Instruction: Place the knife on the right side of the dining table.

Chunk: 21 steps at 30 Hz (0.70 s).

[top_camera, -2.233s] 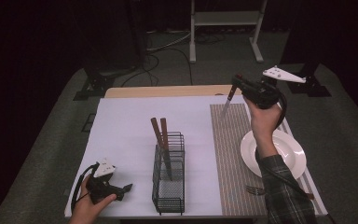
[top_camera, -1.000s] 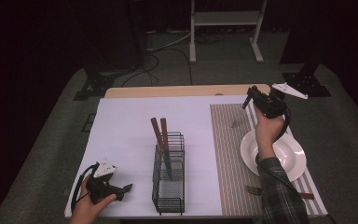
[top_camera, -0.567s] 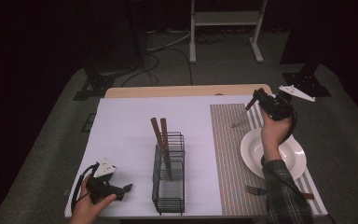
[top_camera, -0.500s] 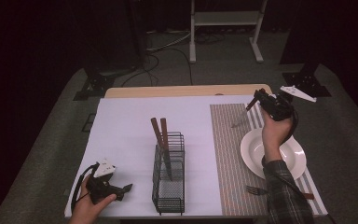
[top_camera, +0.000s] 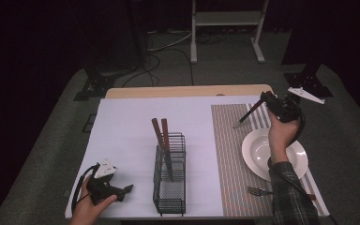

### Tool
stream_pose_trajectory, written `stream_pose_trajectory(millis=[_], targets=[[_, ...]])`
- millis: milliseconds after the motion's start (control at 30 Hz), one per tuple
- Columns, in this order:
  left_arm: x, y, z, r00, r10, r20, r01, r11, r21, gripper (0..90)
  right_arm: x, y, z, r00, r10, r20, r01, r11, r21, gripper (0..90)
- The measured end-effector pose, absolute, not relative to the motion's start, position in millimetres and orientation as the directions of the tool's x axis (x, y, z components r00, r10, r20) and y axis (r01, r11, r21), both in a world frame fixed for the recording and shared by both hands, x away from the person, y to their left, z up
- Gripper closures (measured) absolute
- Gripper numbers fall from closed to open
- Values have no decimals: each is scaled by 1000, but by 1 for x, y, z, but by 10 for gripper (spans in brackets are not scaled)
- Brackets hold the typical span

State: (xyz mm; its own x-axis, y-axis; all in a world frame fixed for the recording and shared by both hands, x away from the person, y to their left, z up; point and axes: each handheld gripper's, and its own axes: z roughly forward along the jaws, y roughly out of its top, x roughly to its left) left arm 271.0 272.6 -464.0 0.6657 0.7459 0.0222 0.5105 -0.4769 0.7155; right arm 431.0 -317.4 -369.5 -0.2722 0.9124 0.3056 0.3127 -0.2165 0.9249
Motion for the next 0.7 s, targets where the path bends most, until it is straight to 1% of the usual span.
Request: stream_pose_trajectory(millis=[467, 700], targets=[[271, 273, -464, 666, 746, 22, 511, -477, 716, 0, 429, -332, -372, -244, 910, 335, 325, -249, 912, 688], [271, 273, -464, 666, 746, 22, 511, -477, 716, 0, 432, -340, -378, -224, 904, 365, 364, -269, 892, 644]])
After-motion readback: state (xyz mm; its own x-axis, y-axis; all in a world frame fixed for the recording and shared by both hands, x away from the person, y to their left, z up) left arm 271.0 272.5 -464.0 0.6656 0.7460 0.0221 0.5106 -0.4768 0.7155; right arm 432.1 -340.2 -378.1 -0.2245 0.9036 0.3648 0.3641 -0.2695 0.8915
